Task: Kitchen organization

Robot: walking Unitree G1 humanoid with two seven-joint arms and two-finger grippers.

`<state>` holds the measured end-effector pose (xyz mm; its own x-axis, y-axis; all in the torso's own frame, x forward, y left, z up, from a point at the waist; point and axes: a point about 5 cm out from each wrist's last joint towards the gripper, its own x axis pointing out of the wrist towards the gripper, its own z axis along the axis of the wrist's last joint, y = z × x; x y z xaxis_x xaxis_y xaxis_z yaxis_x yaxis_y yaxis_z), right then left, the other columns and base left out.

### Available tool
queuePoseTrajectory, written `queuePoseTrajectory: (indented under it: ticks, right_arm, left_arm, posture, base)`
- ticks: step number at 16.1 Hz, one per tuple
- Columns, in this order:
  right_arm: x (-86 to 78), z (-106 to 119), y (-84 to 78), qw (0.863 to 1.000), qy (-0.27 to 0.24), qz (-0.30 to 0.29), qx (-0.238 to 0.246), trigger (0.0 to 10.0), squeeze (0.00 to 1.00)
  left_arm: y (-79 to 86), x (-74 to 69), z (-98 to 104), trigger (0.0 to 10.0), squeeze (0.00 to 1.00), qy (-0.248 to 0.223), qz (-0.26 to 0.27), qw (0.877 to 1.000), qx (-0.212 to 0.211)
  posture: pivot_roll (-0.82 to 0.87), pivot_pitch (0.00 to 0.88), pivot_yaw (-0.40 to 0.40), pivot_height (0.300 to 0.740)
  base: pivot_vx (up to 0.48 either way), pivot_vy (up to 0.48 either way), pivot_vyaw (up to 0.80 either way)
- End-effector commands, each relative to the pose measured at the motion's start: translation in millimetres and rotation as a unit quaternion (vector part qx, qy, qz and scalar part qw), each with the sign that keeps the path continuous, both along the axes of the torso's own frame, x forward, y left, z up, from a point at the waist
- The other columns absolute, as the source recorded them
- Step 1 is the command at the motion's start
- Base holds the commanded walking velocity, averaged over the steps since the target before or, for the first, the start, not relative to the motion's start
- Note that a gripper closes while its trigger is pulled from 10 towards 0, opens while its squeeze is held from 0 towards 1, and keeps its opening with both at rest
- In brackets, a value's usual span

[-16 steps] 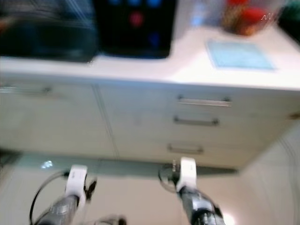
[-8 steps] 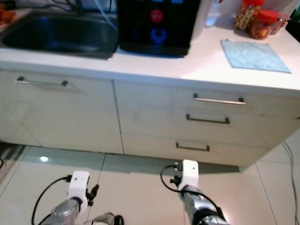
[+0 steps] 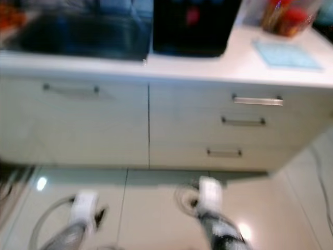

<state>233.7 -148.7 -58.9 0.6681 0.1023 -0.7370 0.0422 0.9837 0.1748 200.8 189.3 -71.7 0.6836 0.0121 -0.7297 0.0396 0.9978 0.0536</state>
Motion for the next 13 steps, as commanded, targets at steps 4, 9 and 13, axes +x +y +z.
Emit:
queuePoseTrajectory:
  ticks: [4,9,13]
  right_arm:
    - [-2.5,-1.0,-14.4,1.000,0.005,-0.010,-0.012,10.0,0.00]
    - [-2.1,-0.8,-13.8,1.000,0.005,-0.006,-0.011,10.0,0.00]
    - [-0.9,0.0,-13.4,1.000,0.003,0.009,-0.019,10.0,0.00]
  left_arm:
    - [-7.9,-0.5,-1.3,10.0,0.00,0.001,0.004,1.000,-0.009]
    - [-5.3,-0.4,-0.8,10.0,0.00,-0.002,0.011,1.000,-0.008]
    - [-4.8,0.9,0.1,10.0,0.00,-0.006,0.011,1.000,-0.007]
  posture:
    - [0.02,0.075,-0.006,0.740]
    - [0.02,0.078,-0.007,0.740]
    - [0.02,0.077,-0.006,0.740]
  base:
    - [0.000,0.479,0.00]
    - [0.000,0.370,0.00]
    - [0.000,0.000,0.00]
